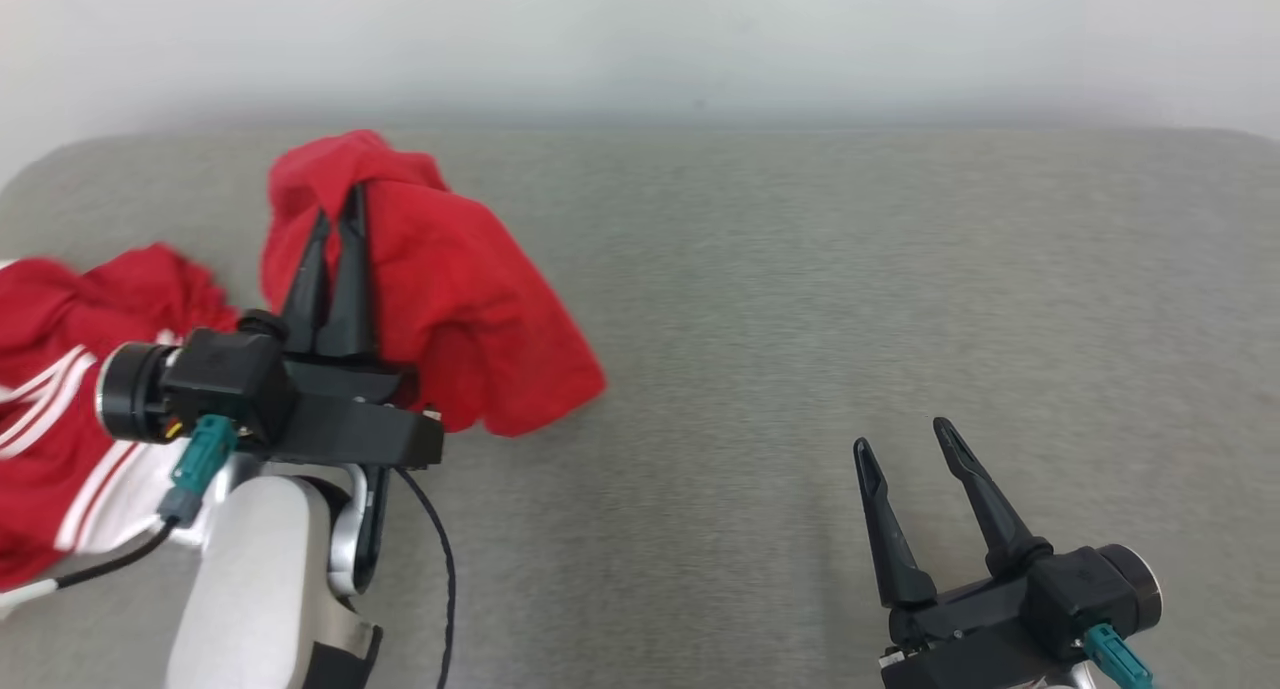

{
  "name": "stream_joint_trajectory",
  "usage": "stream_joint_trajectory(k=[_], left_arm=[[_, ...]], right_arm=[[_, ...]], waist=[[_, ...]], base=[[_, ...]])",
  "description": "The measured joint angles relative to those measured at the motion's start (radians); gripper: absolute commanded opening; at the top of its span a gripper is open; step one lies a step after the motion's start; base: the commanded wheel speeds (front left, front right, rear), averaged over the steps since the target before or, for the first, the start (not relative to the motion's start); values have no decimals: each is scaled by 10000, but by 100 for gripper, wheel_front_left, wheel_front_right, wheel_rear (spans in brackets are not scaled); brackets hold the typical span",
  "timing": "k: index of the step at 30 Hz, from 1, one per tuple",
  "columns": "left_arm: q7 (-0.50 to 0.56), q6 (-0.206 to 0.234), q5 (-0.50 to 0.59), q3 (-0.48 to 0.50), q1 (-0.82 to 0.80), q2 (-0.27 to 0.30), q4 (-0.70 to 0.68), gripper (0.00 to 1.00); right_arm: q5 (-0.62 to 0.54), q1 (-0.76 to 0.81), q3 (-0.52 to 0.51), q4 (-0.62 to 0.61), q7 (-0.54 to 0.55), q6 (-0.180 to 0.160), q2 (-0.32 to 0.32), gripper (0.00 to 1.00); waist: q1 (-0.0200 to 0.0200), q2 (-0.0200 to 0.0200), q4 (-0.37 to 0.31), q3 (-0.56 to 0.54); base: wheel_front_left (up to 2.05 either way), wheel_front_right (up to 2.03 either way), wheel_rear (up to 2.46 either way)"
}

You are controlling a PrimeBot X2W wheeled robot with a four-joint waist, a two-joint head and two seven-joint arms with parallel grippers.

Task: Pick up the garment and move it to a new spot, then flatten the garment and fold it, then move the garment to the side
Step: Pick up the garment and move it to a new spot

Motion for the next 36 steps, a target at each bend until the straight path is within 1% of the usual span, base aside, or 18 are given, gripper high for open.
stream_joint_trajectory(k=[11,14,15,19,25,31,32,33,34,36], left_arm=[[-8,46,-6,-713,-23,-75,314,0],[-8,59,40,-899,-74,-90,610,0],[-8,56,27,-976,-112,-94,807,0],[-10,38,-94,-1035,-280,-98,1413,0],[-10,12,-102,-1177,-568,-105,2435,0],[-10,-50,-105,-1475,-897,-102,3455,0],[-10,-50,-105,-1475,-897,-102,3455,49],[-10,-65,-113,-1538,-962,-105,3567,91],[-10,-71,-180,-1611,-1007,-105,3630,100],[-10,-69,-353,-1781,-1072,-105,3718,100]], right_arm=[[88,-67,-115,-71,-2,0,82,100],[100,-111,-167,-107,-2,0,96,100],[111,-124,-167,-128,-2,0,105,100],[209,-206,-217,-167,-2,0,113,100],[428,-333,-211,-278,-2,0,113,100],[514,-399,-88,-276,-2,0,119,100],[514,-399,-88,-276,-2,0,119,100],[525,-429,-82,-274,0,0,119,100],[529,-450,-82,-268,-2,0,117,100],[558,-453,-75,-253,-2,0,119,100]], waist=[[1,0,-1713,-74],[2,1,-2202,3],[2,1,-2520,72],[3,2,-3114,257],[2,1,-3826,668],[4,2,-4235,1156],[4,2,-4235,1156],[3,2,-4280,1225],[3,2,-4314,1283],[4,2,-4344,1374]], base=[[0,0,0],[0,0,0],[0,0,0],[0,0,0],[0,0,0],[0,0,0],[0,0,0],[0,0,0],[0,0,0],[0,0,0]])
